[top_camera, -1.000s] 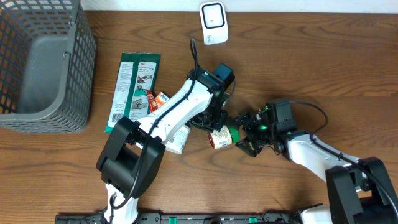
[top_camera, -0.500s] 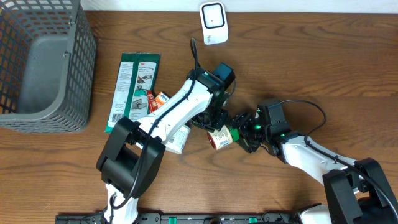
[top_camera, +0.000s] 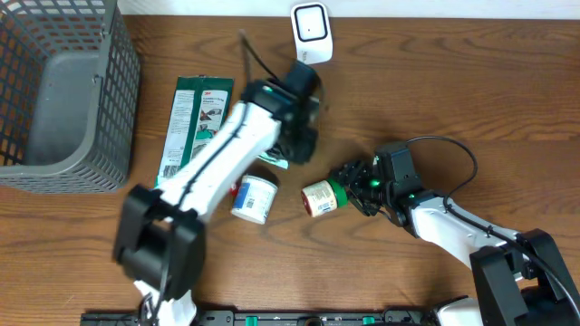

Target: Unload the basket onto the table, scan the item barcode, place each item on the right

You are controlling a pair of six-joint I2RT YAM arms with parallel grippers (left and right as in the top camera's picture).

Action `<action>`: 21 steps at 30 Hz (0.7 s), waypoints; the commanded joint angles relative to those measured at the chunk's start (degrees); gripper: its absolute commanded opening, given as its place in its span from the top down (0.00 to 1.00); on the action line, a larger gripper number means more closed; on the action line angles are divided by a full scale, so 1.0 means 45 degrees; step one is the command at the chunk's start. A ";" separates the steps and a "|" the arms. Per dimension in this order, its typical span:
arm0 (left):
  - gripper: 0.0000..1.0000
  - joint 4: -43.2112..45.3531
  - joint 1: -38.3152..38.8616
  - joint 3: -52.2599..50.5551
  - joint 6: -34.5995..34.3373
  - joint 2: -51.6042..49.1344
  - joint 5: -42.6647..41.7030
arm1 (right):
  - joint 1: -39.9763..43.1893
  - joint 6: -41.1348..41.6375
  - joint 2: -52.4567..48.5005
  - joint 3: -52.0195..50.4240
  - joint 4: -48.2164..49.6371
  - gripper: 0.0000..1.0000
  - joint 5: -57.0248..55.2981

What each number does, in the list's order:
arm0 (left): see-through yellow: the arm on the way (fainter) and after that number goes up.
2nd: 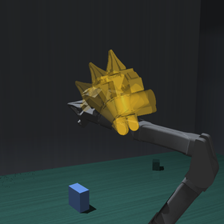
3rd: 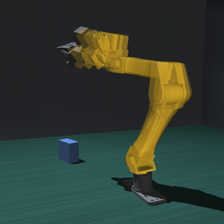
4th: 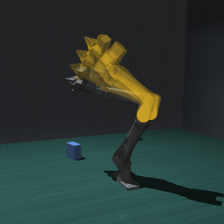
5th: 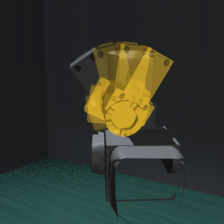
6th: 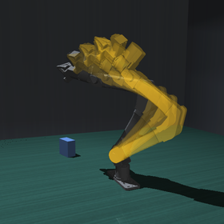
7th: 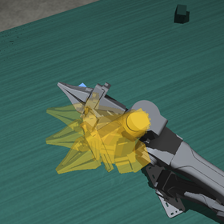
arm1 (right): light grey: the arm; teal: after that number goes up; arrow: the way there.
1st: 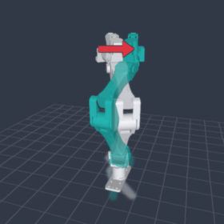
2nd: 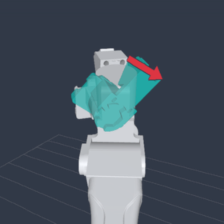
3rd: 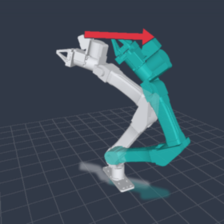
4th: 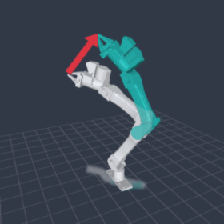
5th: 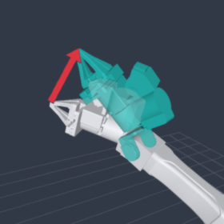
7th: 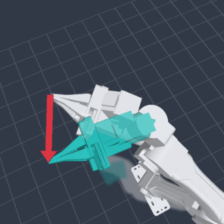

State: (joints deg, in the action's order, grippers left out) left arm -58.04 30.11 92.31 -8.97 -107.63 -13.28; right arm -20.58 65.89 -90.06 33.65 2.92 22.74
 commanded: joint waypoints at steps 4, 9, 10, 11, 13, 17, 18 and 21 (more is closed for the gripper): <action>0.71 0.0170 -0.1826 0.0325 -0.0272 0.1603 0.0194 | -0.0034 0.0670 -0.0175 0.0189 -0.0228 0.17 0.0223; 0.71 0.0000 -0.3264 0.0325 -0.0262 0.2448 0.0199 | -0.0034 0.2739 -0.0175 0.0189 -0.0544 0.01 0.1438; 0.71 -0.0078 -0.3468 0.0325 -0.0262 0.2531 0.0194 | -0.0029 0.3016 -0.0175 0.0189 -0.0554 0.01 0.1690; 0.71 -0.0155 -0.3638 0.0325 -0.0262 0.2584 0.0194 | -0.0019 0.3308 -0.0175 0.0189 -0.0559 0.01 0.1885; 0.71 -0.0335 -0.3818 0.0325 -0.0267 0.2603 0.0189 | -0.0019 0.3706 -0.0175 0.0189 -0.0573 0.01 0.2375; 0.70 -0.0578 -0.3871 0.0291 -0.0257 0.2584 0.0194 | -0.0024 0.4707 -0.0175 0.0189 -0.0903 0.01 0.3031; 0.69 -0.0602 -0.3866 0.0287 -0.0253 0.2574 0.0194 | -0.0034 0.4920 -0.0175 0.0189 -0.1049 0.01 0.3147; 0.67 -0.0597 -0.3866 0.0287 -0.0253 0.2535 0.0199 | -0.0039 0.4974 -0.0175 0.0189 -0.1574 0.01 0.3308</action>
State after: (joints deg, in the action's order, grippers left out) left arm -60.29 12.84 92.60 -9.45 -96.53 -12.95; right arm -20.56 84.62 -90.37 34.85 -2.81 34.59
